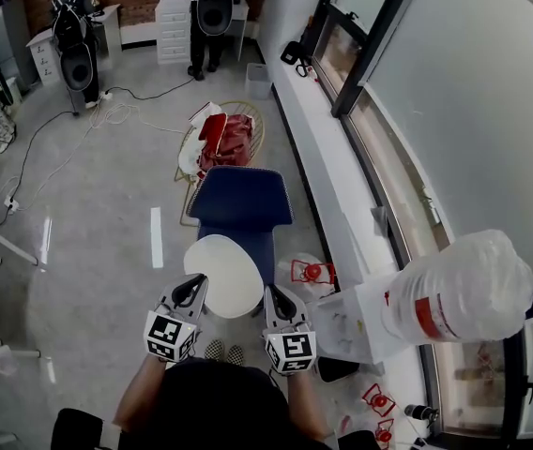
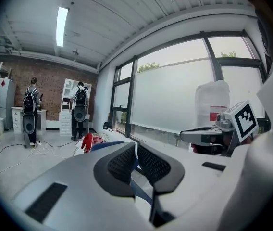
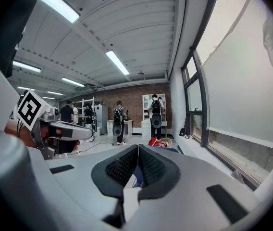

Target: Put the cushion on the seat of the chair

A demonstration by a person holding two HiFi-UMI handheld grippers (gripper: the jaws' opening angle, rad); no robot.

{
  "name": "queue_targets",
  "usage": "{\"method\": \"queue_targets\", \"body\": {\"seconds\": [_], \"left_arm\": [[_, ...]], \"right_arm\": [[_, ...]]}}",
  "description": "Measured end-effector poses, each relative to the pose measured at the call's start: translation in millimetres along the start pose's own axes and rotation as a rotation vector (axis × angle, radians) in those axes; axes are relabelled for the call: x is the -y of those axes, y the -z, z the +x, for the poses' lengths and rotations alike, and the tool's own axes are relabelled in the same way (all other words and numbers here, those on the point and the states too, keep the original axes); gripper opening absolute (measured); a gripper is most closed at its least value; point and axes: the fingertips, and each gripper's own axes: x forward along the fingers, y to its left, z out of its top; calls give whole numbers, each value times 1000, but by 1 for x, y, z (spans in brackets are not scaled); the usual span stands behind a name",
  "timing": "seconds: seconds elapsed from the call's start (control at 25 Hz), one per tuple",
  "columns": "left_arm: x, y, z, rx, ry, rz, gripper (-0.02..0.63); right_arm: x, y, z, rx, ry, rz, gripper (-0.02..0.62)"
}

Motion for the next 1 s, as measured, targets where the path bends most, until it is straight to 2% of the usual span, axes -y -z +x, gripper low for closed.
{"method": "queue_targets", "body": {"seconds": [1.0], "left_arm": [[-3,3,10,-23,32,4,31]], "right_arm": [[2,4,7,-18,11,0,29]]}}
